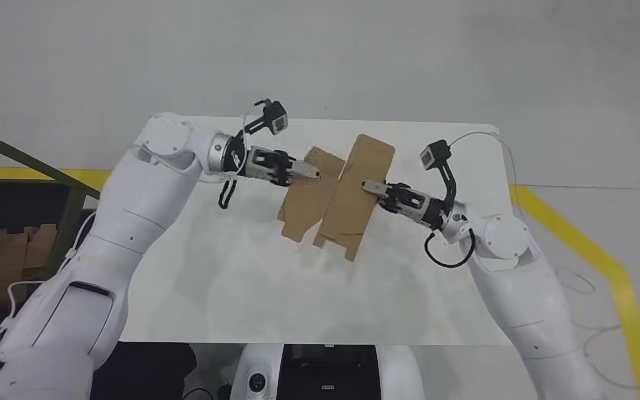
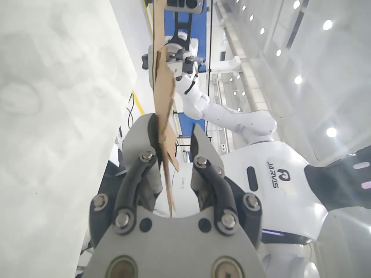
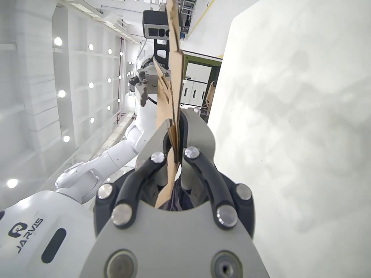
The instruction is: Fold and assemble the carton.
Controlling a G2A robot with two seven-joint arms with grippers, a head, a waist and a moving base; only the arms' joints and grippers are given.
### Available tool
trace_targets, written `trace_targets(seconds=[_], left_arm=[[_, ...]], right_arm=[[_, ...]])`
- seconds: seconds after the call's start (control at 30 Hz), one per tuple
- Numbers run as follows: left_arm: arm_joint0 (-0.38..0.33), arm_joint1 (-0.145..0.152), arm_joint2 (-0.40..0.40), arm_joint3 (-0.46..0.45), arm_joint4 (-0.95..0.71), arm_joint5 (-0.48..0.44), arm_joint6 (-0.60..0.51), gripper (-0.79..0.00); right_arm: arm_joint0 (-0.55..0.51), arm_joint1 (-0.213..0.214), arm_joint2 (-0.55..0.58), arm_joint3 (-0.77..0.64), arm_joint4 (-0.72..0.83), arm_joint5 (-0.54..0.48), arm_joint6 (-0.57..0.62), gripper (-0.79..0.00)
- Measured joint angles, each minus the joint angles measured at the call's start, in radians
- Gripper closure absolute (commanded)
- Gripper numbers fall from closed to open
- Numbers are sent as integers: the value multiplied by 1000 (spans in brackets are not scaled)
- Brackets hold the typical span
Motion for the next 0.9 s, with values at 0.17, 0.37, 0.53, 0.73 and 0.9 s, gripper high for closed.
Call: trace_targets(seconds=[0.17,0.37,0.53,0.73,0.9], left_arm=[[44,10,-67,-16,-7,-22,157,-785],[120,21,-118,-92,28,2,322,-785],[173,23,-135,-145,36,50,424,-785],[194,12,-108,-177,50,58,463,-785],[182,-4,-78,-163,35,57,498,-785]], right_arm=[[-18,0,13,-47,-1,72,-95,0],[-66,-2,35,-146,-15,190,-265,0],[-109,-6,45,-234,-60,316,-461,0],[-147,-14,36,-302,-100,369,-619,0],[-171,-23,17,-332,-124,359,-719,0]])
